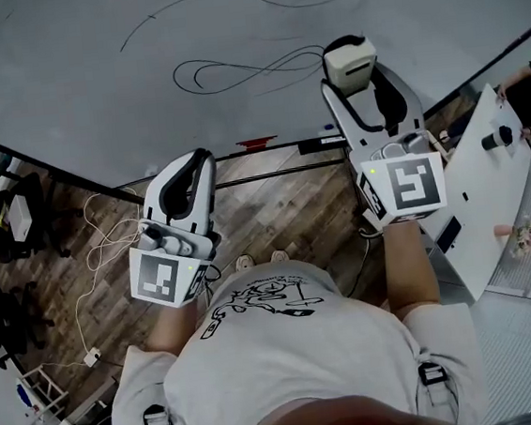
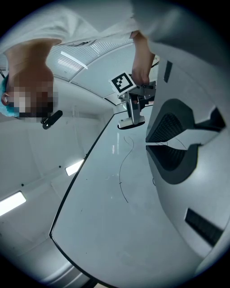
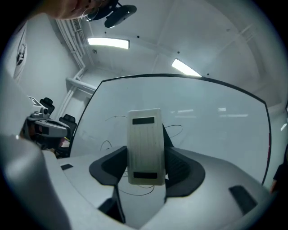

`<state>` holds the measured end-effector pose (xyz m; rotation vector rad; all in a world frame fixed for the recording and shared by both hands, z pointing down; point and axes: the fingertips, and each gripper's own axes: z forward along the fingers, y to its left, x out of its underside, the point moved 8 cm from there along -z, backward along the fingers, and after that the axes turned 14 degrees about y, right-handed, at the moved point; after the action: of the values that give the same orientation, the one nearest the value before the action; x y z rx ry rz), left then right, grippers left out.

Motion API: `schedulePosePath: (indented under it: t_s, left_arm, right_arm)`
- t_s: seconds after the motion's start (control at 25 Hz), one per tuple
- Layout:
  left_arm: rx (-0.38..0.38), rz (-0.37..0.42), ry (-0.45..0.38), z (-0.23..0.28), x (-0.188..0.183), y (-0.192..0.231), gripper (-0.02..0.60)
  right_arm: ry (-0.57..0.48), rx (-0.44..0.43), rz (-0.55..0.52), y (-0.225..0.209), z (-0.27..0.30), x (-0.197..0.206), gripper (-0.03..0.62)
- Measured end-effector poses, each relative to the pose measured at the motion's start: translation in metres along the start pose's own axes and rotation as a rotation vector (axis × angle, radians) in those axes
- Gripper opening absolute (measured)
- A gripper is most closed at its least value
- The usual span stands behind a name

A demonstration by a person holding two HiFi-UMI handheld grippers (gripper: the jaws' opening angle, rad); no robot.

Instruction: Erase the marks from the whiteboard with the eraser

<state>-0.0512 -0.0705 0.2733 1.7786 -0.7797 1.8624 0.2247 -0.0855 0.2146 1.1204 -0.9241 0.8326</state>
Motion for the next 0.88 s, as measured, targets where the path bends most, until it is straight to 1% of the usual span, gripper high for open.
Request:
schedulePosePath:
  t_s: [0.16,0.32,0.52,0.68,0.88]
  left_arm:
    - [-0.013,-0.006,-0.002,-0.005,0.002,0.005,0.035]
    - [-0.022,-0.013,-0.005,-0.009,0.006,0.006,0.035]
    - [-0.033,-0.025,-0.005,-0.013,0.007,0.011,0.035]
    - [-0.036,-0.041,0.007,-0.016,0.012,0.016,0.035]
    - [-0.044,-0.054,0.012,-0.021,0.016,0.02,0.035]
  right_arm:
    - [0.015,0.075,-0.011,-0.035,0.019,-0.015,0.258]
    - [0.025,0.111,-0.01,-0.064,0.037,-0.025,0.258]
    - [0.029,0.156,-0.006,-0.088,0.051,-0.04,0.258]
    - [0.044,0.159,0.004,-0.095,0.068,-0.044,0.258]
    - [0.045,0.173,0.004,-0.092,0.073,-0.044,0.256]
